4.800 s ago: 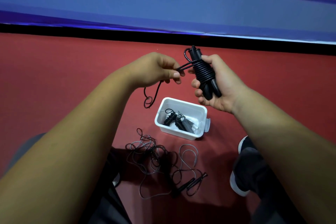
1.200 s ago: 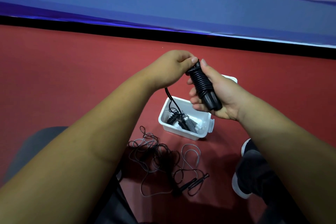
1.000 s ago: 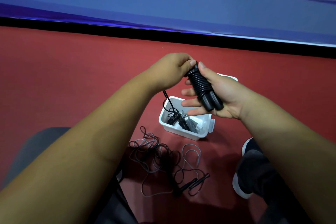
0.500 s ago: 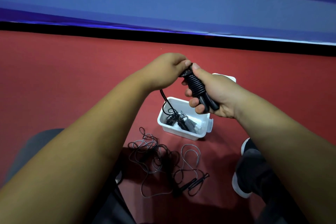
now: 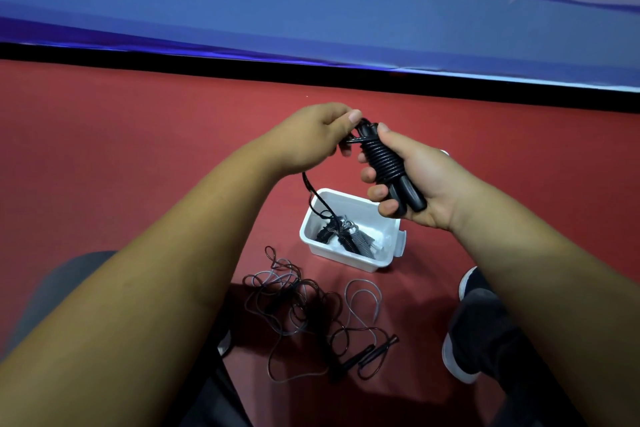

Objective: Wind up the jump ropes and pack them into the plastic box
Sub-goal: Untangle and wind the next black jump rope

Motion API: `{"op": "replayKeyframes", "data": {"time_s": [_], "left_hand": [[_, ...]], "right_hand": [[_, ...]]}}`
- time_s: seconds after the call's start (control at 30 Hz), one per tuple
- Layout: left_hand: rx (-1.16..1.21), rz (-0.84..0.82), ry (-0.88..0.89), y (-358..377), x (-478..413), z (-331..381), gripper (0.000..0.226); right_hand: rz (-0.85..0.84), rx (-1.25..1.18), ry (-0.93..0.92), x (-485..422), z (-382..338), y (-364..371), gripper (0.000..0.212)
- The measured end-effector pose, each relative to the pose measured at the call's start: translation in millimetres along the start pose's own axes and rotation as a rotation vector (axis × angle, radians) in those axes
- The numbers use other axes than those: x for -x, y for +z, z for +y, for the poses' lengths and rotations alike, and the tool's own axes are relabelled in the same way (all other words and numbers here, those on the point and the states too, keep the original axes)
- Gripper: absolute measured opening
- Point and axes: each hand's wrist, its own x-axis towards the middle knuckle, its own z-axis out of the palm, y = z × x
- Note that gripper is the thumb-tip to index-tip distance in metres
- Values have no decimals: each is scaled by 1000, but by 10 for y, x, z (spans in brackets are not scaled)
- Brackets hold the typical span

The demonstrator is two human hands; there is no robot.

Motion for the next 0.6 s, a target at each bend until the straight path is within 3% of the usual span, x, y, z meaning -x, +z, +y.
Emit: {"op": "replayKeyframes", "data": {"time_s": [0.13, 0.3, 0.43, 0.6], "left_hand": [[-39, -184, -17, -112, 62, -54, 26], [-16, -267, -30, -208, 83, -86, 22], [180, -382, -113, -218, 98, -179, 31], [74, -354, -122, -210, 70, -255, 24]], "right_hand": [[52, 31, -21, -15, -2, -17, 59], [70, 82, -27, 10, -15, 19, 64], [55, 93, -22, 47, -30, 25, 66], [5, 66, -10, 88, -10, 64, 65]]}}
